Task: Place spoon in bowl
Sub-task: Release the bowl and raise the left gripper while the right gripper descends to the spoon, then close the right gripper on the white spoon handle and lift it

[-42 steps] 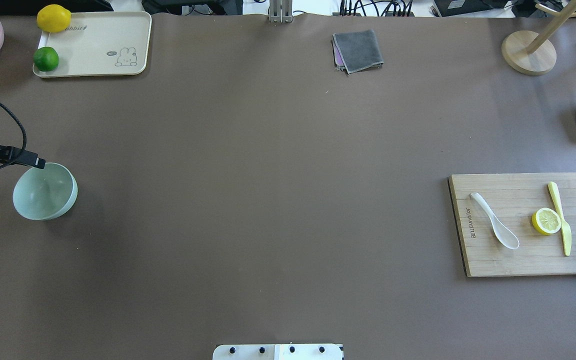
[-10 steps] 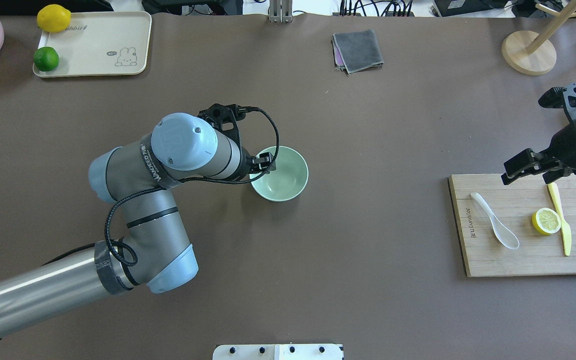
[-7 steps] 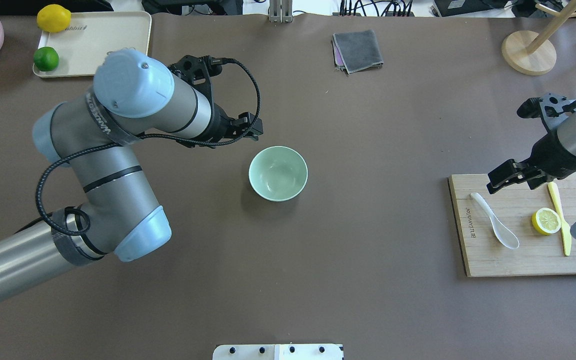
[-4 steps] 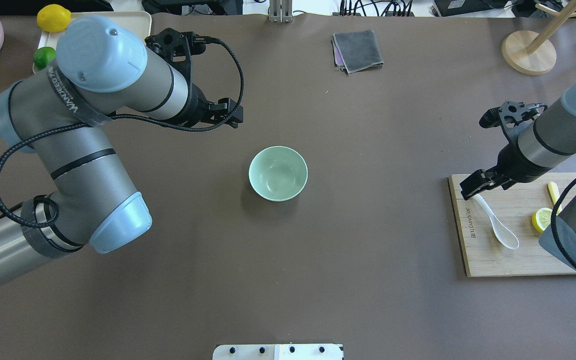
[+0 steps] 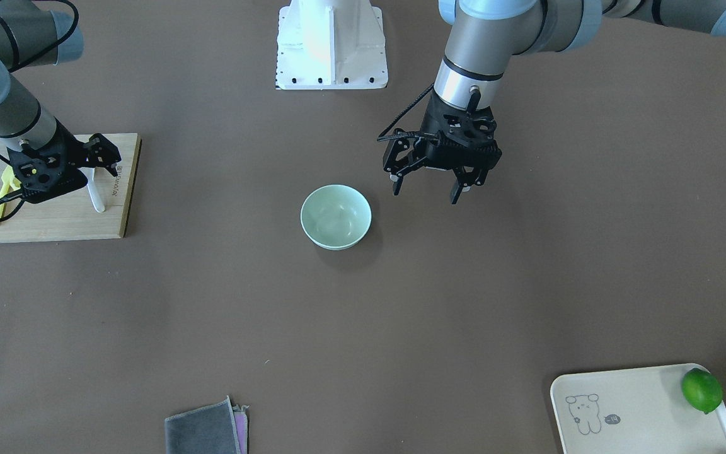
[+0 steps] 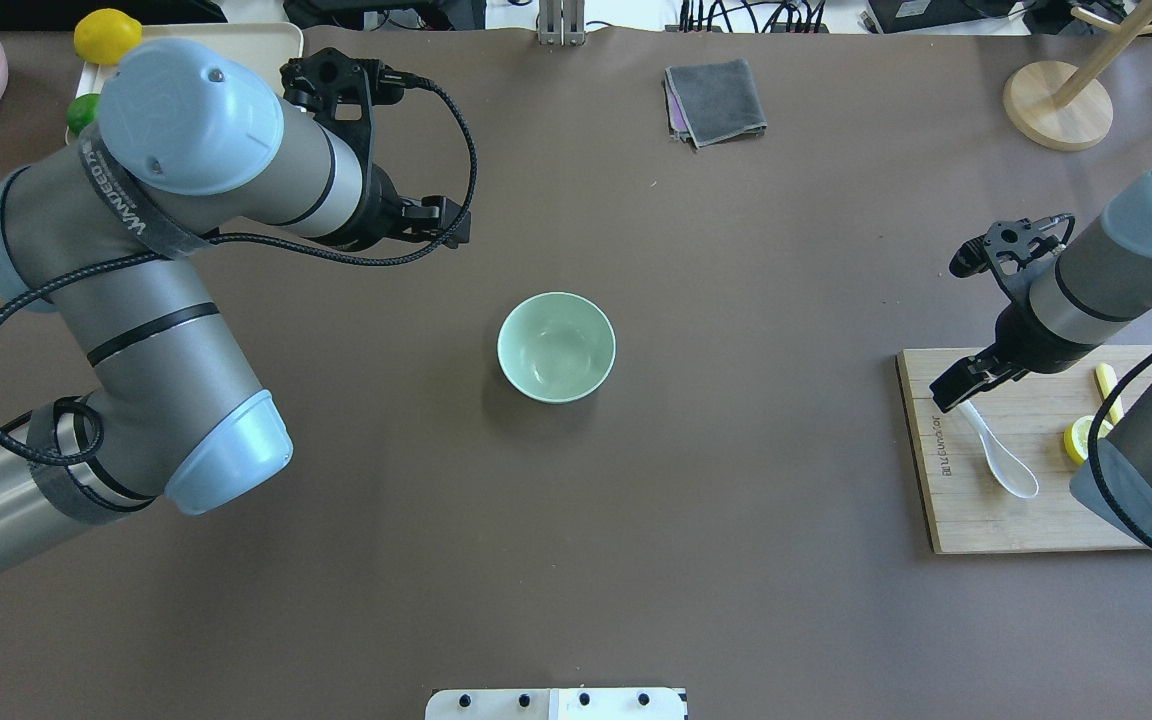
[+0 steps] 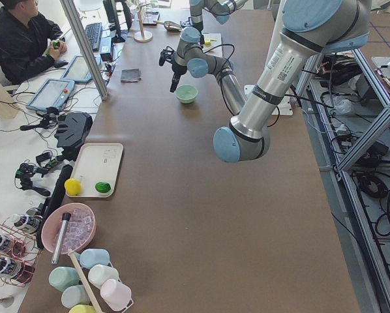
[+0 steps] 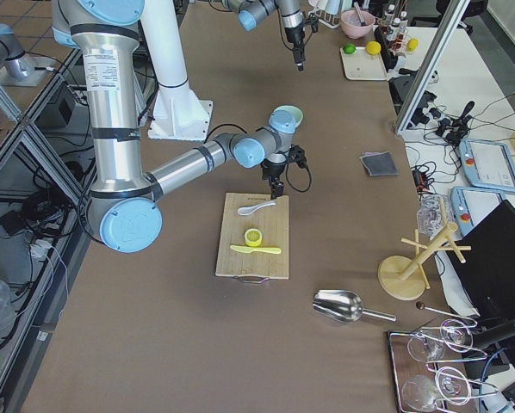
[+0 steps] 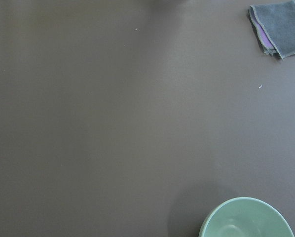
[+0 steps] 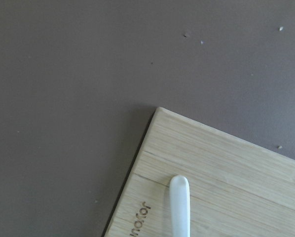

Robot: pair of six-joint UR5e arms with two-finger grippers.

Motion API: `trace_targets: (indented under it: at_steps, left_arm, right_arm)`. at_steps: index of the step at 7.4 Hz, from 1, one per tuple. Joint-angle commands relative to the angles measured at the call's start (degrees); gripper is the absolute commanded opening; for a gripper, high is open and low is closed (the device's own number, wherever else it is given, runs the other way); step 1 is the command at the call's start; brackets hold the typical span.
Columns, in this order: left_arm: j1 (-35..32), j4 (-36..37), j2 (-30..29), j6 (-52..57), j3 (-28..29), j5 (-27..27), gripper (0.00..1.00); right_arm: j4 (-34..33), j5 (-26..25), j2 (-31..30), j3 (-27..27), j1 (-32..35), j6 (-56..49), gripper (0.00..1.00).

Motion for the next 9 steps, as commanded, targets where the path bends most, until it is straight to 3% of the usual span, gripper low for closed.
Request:
trace_targets:
  at_steps: [1,3,5,6,8,9]
  left_arm:
    - [0.4,-0.3,0.2,0.0,-0.3,0.0,0.98]
    - [1.5,-0.4,0.3,0.3,0.0,-0.5,0.98]
    - [1.7,-0.4,0.2,0.3,-0.1,-0.6,0.98]
    - [1.7,-0.4,0.2,0.3,-0.1,-0.6,0.98]
    - [1.7,-1.7,0.3,0.4,0.2,-0.6,0.98]
    - [1.9,-1.8,0.3,0.4,0.6,-0.6,0.98]
  right_arm:
    - [1.4,0.0,0.2,-3.6,-0.3,-0.5,0.99]
    - [6.8,0.1,-0.1,-7.8,-1.2,0.0,0.99]
    - [6.9,0.2,-0.1,-7.8,-1.4,0.1,0.96]
    - [6.9,0.3,-0.1,-7.1,-1.4,1.1,0.92]
    - [7.0,0.1,-0.2,-6.8,-1.9,2.7,0.72]
    - [7.0,0.0,-0.3,-6.8,-2.0,2.7,0.72]
